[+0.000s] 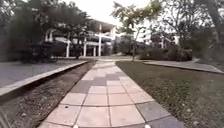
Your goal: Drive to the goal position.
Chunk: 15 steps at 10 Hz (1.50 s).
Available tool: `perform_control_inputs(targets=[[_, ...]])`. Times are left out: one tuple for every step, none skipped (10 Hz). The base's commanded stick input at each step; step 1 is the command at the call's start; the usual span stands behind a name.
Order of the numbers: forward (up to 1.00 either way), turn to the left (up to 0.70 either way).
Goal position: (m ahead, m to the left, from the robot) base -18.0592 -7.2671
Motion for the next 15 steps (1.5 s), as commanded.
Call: perform_control_inputs(targets=[[0.00,-0.70],[0.00,-0.70],[0.00,-0.70],[0.00,-0.70],[0.00,-0.70],[0.00,-0.70],[0.00,-0.70],[0.00,-0.70],[0.00,-0.70],[0.00,-0.70],[0.00,-0.70],[0.00,-0.70],[0.00,-0.70],[0.00,-0.70],[0.00,-0.70]])
